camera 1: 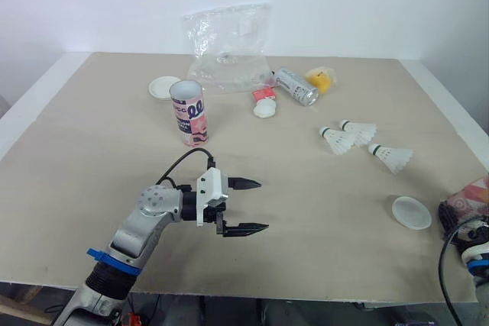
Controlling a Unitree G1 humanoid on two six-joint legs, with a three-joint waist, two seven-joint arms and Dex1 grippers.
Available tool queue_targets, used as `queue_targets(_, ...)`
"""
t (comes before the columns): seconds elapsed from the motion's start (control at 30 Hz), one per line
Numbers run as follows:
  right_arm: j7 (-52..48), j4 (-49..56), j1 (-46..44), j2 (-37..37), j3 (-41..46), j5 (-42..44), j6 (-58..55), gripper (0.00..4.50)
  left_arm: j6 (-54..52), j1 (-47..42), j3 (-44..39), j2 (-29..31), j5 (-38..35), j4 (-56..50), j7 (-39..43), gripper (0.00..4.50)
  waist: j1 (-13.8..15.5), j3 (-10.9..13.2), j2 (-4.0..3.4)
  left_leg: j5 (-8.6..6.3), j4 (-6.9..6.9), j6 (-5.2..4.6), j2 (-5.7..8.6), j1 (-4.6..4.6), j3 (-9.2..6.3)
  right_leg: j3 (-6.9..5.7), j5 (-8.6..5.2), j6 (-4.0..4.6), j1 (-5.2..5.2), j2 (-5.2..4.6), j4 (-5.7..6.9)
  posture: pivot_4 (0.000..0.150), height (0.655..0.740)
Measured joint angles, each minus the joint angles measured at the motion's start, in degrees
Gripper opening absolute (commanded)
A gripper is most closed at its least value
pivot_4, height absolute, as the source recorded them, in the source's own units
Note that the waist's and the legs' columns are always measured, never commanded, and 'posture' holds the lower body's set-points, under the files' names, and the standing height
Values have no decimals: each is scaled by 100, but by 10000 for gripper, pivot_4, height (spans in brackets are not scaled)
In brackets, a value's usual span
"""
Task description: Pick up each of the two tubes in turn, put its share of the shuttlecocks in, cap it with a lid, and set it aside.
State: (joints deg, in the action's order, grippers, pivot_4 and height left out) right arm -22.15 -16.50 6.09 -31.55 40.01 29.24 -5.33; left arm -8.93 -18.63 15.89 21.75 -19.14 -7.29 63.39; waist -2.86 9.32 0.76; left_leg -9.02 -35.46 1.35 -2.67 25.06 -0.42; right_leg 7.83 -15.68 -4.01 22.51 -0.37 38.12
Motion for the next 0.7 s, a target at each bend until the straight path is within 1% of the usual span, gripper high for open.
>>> queue_targets(0.23,-6,1,31,0,35,-1,-21,44934,0,-2,3,-3,2,3,42,45000,1,0,0,0,1,0,0,0,0,0,-1,1,0,0,-1,1500,7400)
queue_targets(0.33,-6,125,153,2,46,23,-78,44934,-5,2,3,4,2,2,36,45000,6,0,0,0,1,0,0,1,-1,0,-2,1,0,-1,-1,1500,7400)
queue_targets(0.43,2,488,435,120,91,121,-205,44934,-14,4,2,5,1,2,22,45000,5,0,0,-1,3,0,0,1,0,0,-2,2,3,-1,-1,1500,7400)
queue_targets(0.53,2,564,495,146,98,149,-234,44934,-15,4,2,7,1,2,22,45000,5,0,0,-1,3,0,0,1,0,0,-2,2,3,-1,-1,1500,7400)
queue_targets(0.63,13,845,736,223,138,205,-321,44934,-15,2,1,7,1,4,26,45000,7,0,-4,-1,3,0,0,1,0,0,-2,2,3,-2,-1,1500,7400)
queue_targets(0.67,-19,1538,1276,389,144,276,-434,44934,5,-41,2,-11,2,157,75,45000,9,0,-8,-2,5,1,-1,2,1,-1,-5,6,8,-3,-1,1500,7400)
queue_targets(0.7,-20,1574,1302,395,144,280,-440,44934,7,-49,2,-14,2,174,81,45000,9,0,-9,-2,5,1,-1,2,1,-1,-5,6,8,-3,-1,1500,7400)
